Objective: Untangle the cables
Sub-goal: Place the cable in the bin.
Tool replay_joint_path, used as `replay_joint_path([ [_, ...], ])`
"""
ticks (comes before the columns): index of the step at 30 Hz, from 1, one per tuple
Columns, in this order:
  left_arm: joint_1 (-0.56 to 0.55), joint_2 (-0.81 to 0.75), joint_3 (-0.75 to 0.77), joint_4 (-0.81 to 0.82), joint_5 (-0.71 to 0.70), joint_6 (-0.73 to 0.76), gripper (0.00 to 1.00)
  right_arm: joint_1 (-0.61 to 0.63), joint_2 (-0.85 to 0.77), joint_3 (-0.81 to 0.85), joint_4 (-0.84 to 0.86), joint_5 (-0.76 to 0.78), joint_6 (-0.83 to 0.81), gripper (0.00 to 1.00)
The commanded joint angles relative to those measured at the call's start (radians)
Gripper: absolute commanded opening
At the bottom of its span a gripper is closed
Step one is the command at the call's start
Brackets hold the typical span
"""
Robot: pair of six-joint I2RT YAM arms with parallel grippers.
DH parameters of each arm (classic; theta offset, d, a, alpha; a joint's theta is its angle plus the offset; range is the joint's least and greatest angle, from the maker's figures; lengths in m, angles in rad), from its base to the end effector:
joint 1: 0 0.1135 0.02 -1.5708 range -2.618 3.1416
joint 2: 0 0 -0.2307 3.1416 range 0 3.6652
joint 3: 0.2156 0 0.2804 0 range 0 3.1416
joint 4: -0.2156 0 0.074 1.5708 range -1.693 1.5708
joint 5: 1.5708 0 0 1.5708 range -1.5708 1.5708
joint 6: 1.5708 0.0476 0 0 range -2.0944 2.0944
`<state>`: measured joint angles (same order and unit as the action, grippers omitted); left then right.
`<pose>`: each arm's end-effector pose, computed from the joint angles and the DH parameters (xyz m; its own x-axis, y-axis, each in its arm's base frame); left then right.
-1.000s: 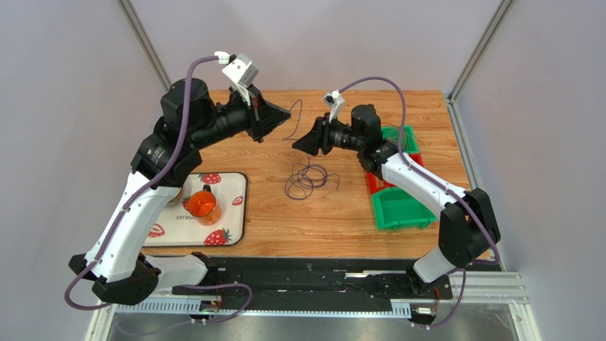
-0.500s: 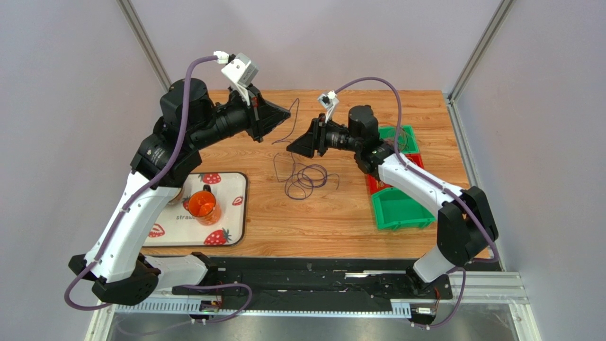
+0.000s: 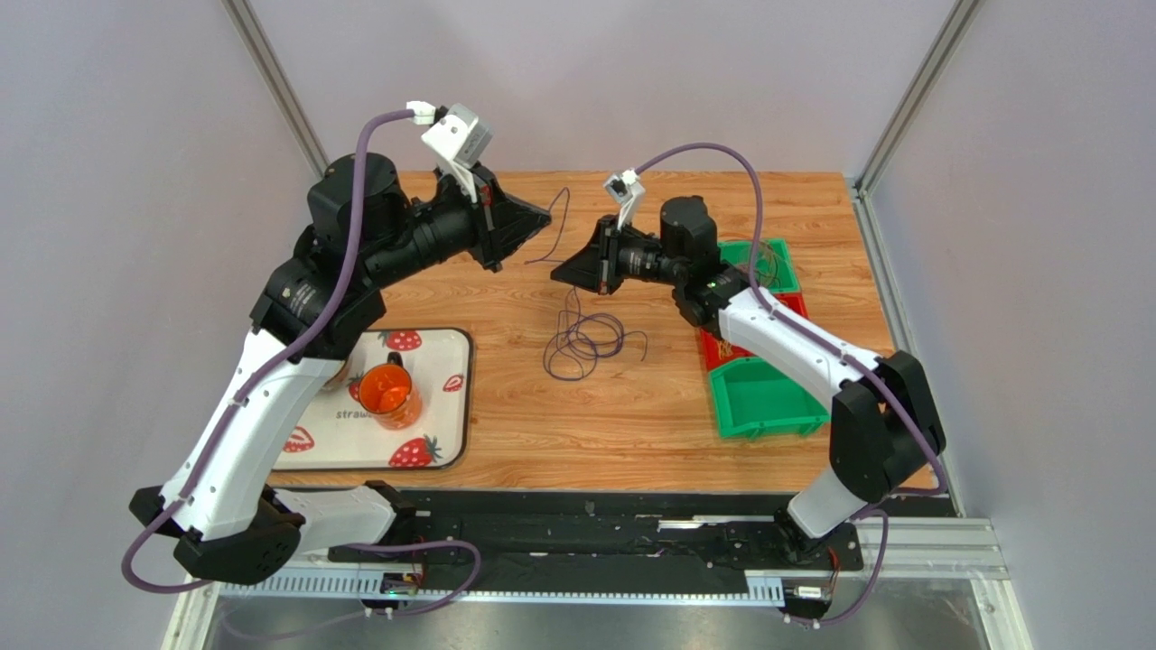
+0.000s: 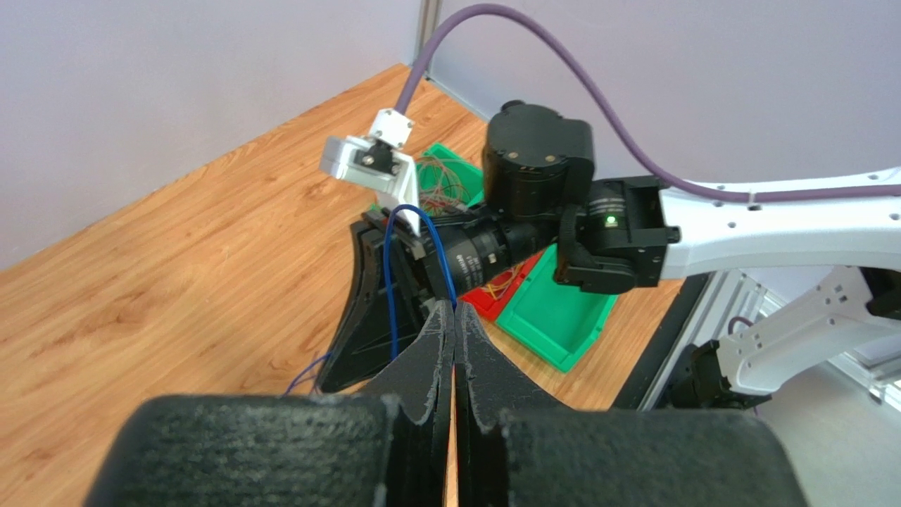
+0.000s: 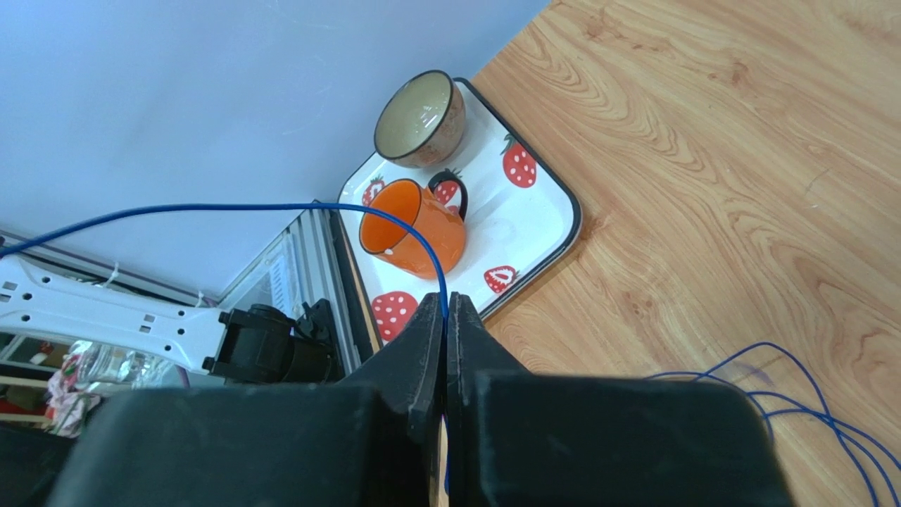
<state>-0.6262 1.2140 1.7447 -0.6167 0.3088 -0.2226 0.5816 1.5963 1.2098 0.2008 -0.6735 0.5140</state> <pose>0.2056 -0.1666 0.5098 -0.2453 -0.0821 -0.9660 0.7685 0.5909 -0.2454 0.3275 0.2509 0.2759 -0.5973 0.0672 -0.7992 -0.7441 0.3254 0.5835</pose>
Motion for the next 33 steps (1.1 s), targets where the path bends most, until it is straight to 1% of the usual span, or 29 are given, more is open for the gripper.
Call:
replay_joint_path([
  [1,0.003,-0.042,-0.049,0.024,-0.079,-0.030,0.00,0.004,-0.108,0.034,-0.102,0.069,-0.086,0.00],
  [2,0.005,-0.051,-0.098,0.029,-0.100,-0.044,0.00,0.006,-0.120,0.045,-0.176,0.119,-0.100,0.00],
  [3,0.003,-0.073,-0.128,0.035,-0.152,-0.055,0.00,0.004,-0.136,0.072,-0.217,0.149,-0.112,0.00],
  [4,0.003,-0.085,-0.192,0.052,-0.178,-0.075,0.00,0.006,-0.166,0.086,-0.265,0.179,-0.136,0.00],
  [5,0.005,-0.094,-0.221,0.060,-0.200,-0.086,0.03,0.006,-0.186,0.097,-0.332,0.239,-0.146,0.00],
  [6,0.006,-0.100,-0.247,0.063,-0.220,-0.095,0.29,0.004,-0.205,0.111,-0.363,0.273,-0.153,0.00],
  [7,0.005,-0.096,-0.276,0.054,-0.215,-0.107,0.44,0.006,-0.249,0.132,-0.394,0.310,-0.163,0.00],
  [8,0.005,-0.088,-0.283,0.042,-0.202,-0.112,0.57,0.004,-0.272,0.138,-0.441,0.378,-0.163,0.00],
  [9,0.005,-0.062,-0.284,0.002,-0.185,-0.118,0.75,0.003,-0.295,0.145,-0.463,0.414,-0.167,0.00],
  [10,0.005,-0.048,-0.283,-0.020,-0.177,-0.126,0.80,0.004,-0.321,0.164,-0.492,0.457,-0.166,0.00],
  [11,0.005,-0.036,-0.283,-0.041,-0.177,-0.129,0.85,0.003,-0.363,0.174,-0.548,0.535,-0.167,0.00],
  [12,0.005,-0.018,-0.283,-0.085,-0.191,-0.133,0.89,0.003,-0.386,0.180,-0.576,0.572,-0.166,0.00],
  [13,0.006,-0.011,-0.290,-0.106,-0.204,-0.135,0.89,0.001,-0.406,0.188,-0.602,0.610,-0.166,0.00],
  [14,0.005,-0.010,-0.294,-0.121,-0.215,-0.133,0.89,0.001,-0.444,0.192,-0.654,0.709,-0.160,0.00],
  [16,0.006,-0.011,-0.306,-0.167,-0.235,-0.121,0.89,0.001,-0.475,0.192,-0.705,0.794,-0.155,0.00],
  [17,0.005,-0.017,-0.310,-0.179,-0.243,-0.115,0.89,0.000,-0.492,0.189,-0.759,0.884,-0.155,0.00],
  [19,0.006,-0.025,-0.329,-0.213,-0.267,-0.098,0.90,-0.005,-0.528,0.182,-0.811,0.990,-0.144,0.00],
  [23,0.005,-0.047,-0.375,-0.248,-0.307,-0.078,0.89,-0.016,-0.584,0.143,-0.908,1.098,-0.132,0.00],
  [28,0.006,-0.076,-0.457,-0.241,-0.307,-0.067,0.87,-0.017,-0.668,0.068,-0.986,1.262,-0.094,0.00],
  [30,0.006,-0.088,-0.482,-0.213,-0.329,-0.066,0.87,-0.019,-0.693,0.039,-0.999,1.287,-0.083,0.00],
  [33,0.005,-0.093,-0.501,-0.210,-0.321,-0.064,0.86,-0.020,-0.740,-0.009,-1.029,1.345,-0.043,0.00],
])
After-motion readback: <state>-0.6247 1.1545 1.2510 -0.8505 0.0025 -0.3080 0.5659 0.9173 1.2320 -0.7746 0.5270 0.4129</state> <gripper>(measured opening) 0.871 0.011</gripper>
